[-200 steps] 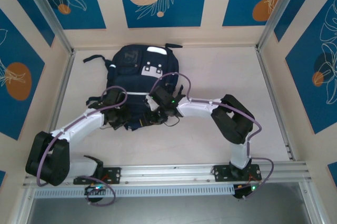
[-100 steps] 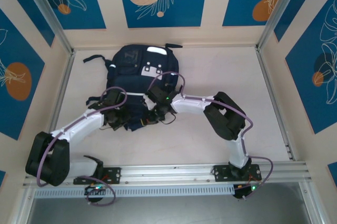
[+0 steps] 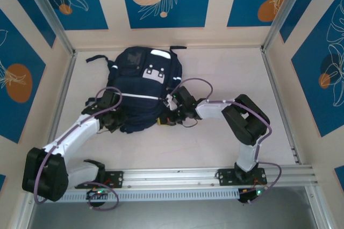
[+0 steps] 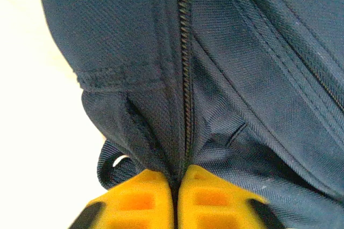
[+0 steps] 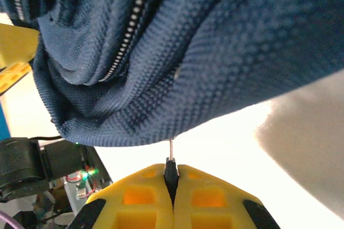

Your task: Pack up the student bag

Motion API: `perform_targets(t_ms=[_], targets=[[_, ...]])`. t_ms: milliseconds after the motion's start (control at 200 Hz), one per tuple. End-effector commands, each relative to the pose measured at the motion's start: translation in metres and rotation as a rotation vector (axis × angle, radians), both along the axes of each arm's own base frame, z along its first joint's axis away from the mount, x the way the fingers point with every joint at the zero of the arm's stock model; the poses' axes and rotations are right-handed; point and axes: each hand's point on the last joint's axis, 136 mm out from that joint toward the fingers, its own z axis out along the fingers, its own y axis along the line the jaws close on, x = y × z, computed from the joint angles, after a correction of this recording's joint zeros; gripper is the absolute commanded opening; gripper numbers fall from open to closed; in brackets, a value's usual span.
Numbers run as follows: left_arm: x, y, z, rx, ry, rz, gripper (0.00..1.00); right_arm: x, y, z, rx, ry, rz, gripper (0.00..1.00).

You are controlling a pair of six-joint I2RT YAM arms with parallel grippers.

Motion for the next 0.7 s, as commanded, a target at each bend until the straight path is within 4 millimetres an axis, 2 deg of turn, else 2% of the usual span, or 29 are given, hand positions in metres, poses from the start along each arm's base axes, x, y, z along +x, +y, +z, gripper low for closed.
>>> perform_targets(t_ms=[0,100,190,285,455,565,695], targets=[[-0.004,0.004,0.01,0.01,0.023,-0.014,0.34,-0.008,0.001,0.002,0.05,0.059,-0.019,0.0],[-0.009,-0.002,0.021,-0.015,0.012,-0.028,0.57,-0.01,0.011,0.007,0.08,0.043,-0.011,0.0],[-0.012,-0.002,0.034,-0.016,-0.016,-0.027,0.67,-0.015,0.023,0.01,0.093,0.021,0.006,0.0],[-0.015,-0.007,0.038,-0.045,-0.017,-0.02,0.71,-0.02,0.034,0.013,0.099,-0.001,0.024,0.0],[-0.015,-0.028,0.024,-0.096,0.04,-0.01,0.75,-0.028,0.05,0.012,0.094,-0.02,0.056,0.0],[-0.008,-0.044,0.021,-0.118,0.045,-0.014,0.75,-0.03,0.059,0.011,0.089,-0.032,0.068,0.0],[0.003,-0.054,0.022,-0.108,0.032,-0.012,0.75,-0.032,0.064,0.009,0.079,-0.039,0.077,0.0]])
